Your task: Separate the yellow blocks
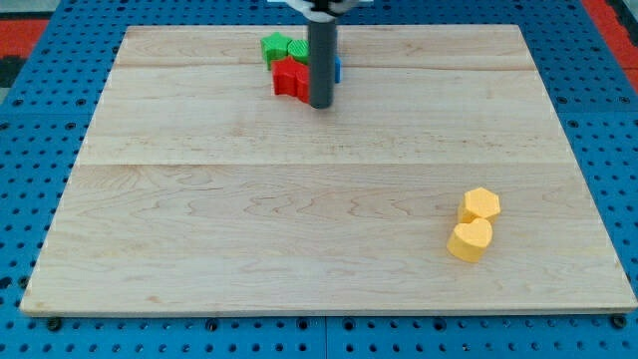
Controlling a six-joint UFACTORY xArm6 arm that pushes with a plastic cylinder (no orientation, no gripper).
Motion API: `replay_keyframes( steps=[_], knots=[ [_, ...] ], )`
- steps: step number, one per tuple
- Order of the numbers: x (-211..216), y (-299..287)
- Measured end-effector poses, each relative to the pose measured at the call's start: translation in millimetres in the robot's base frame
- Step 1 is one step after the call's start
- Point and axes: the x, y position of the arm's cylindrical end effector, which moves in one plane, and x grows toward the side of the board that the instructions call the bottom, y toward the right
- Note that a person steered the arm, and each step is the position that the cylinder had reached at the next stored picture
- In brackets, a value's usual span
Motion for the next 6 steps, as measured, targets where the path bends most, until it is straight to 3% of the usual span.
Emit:
replay_keyframes(
  steps=[1,3,4,5,6],
  knots=[
    [28,20],
    [133,240],
    [212,243],
    [214,177],
    [143,123]
  ],
)
